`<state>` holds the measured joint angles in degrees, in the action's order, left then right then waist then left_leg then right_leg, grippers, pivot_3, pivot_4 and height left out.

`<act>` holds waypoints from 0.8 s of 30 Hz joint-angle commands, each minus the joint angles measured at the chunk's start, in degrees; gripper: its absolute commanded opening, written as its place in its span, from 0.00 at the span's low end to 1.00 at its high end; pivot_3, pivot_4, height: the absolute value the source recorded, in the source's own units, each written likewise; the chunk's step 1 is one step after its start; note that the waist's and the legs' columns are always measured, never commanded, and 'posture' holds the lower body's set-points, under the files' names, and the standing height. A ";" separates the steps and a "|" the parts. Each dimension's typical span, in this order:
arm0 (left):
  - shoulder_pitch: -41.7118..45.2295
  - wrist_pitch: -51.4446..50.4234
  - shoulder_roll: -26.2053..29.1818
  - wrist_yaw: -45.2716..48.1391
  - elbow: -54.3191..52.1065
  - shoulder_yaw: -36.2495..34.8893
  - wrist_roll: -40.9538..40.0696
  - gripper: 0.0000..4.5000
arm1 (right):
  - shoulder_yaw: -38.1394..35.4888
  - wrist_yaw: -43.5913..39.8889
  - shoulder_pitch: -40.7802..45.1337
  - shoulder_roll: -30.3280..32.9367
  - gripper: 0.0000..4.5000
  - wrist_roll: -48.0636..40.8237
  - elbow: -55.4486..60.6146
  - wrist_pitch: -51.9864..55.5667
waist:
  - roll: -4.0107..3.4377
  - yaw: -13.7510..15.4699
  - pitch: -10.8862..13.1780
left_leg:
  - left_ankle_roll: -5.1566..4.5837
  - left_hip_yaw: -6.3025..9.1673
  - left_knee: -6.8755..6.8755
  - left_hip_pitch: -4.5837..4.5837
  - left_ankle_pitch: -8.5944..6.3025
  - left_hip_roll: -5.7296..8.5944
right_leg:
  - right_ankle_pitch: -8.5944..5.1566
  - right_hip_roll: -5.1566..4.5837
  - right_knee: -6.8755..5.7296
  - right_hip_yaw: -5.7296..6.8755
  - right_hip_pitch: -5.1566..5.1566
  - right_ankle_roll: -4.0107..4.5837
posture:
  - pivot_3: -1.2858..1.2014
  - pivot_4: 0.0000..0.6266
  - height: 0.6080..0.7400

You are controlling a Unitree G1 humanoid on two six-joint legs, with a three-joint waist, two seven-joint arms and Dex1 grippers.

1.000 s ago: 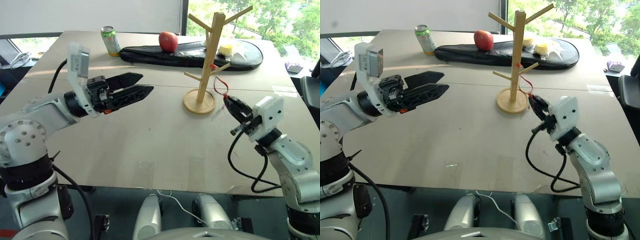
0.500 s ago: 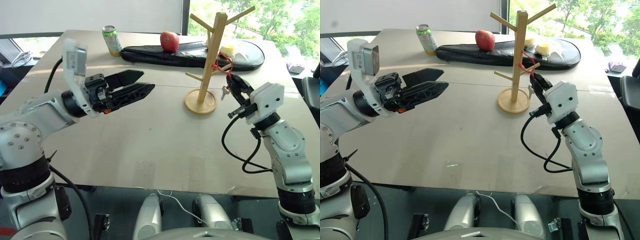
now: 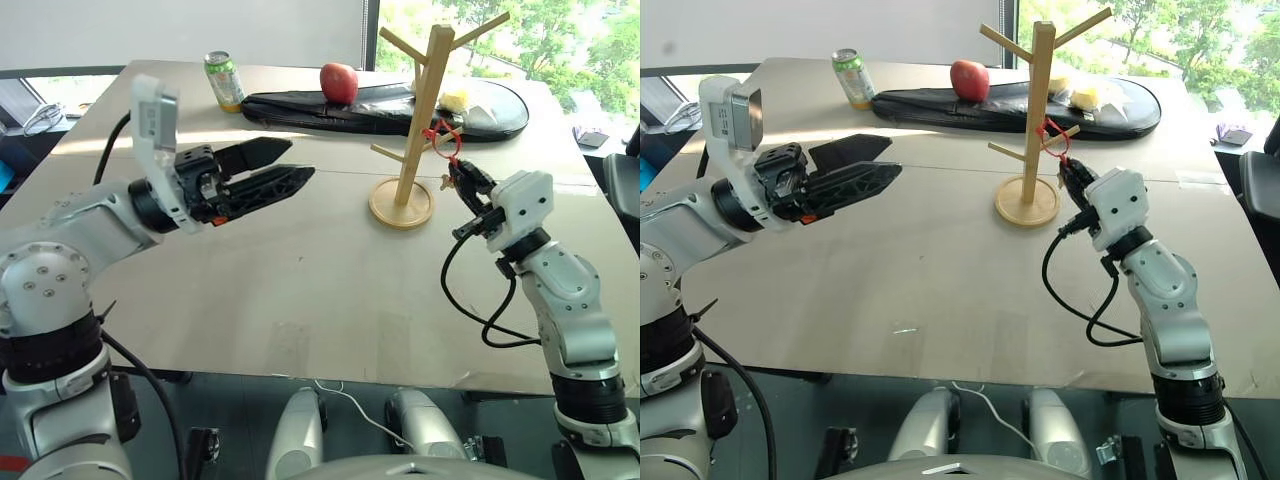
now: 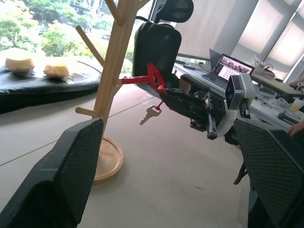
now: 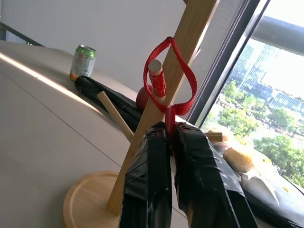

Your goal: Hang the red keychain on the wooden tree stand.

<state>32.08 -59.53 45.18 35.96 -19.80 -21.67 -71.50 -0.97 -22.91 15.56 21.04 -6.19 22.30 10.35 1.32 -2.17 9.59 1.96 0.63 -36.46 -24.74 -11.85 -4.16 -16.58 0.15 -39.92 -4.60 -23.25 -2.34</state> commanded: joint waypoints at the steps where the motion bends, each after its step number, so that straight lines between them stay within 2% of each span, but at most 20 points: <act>1: 0.60 1.36 1.09 0.24 -2.17 -0.11 -0.28 1.00 | -0.31 -0.53 0.34 0.16 0.01 -0.94 1.24 -0.02 | 0.00 0.01 0.00 | 0.00 0.00 0.00 0.00 0.00 0.00 | 0.00 0.00 0.00 0.00 0.00 0.00 | 0.52 0.24 1.00; 14: 1.07 2.42 1.24 -0.12 -1.77 0.29 -0.21 1.00 | -0.58 0.31 2.59 0.04 0.01 -0.26 0.99 -1.02 | 0.00 -0.01 0.00 | 0.00 0.00 0.00 0.00 0.00 0.00 | 0.00 0.00 0.00 0.00 0.00 0.00 | 0.52 0.24 1.00; 24: 0.66 2.79 1.42 -0.56 -2.14 0.05 -0.44 1.00 | 0.03 0.79 3.98 0.24 0.01 0.70 1.34 2.12 | 0.00 0.01 0.00 | 0.00 0.00 0.00 0.00 0.00 0.00 | 0.00 0.00 0.00 0.00 0.00 0.00 | 0.52 0.24 1.00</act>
<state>32.10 -58.14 45.63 35.31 -19.80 -20.66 -71.50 -0.75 -22.43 18.34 21.03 -5.48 21.53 12.38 1.32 -2.16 9.59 1.96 0.63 -36.47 -24.74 -11.85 -4.16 -16.58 0.16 -39.93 -4.60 -23.25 -2.34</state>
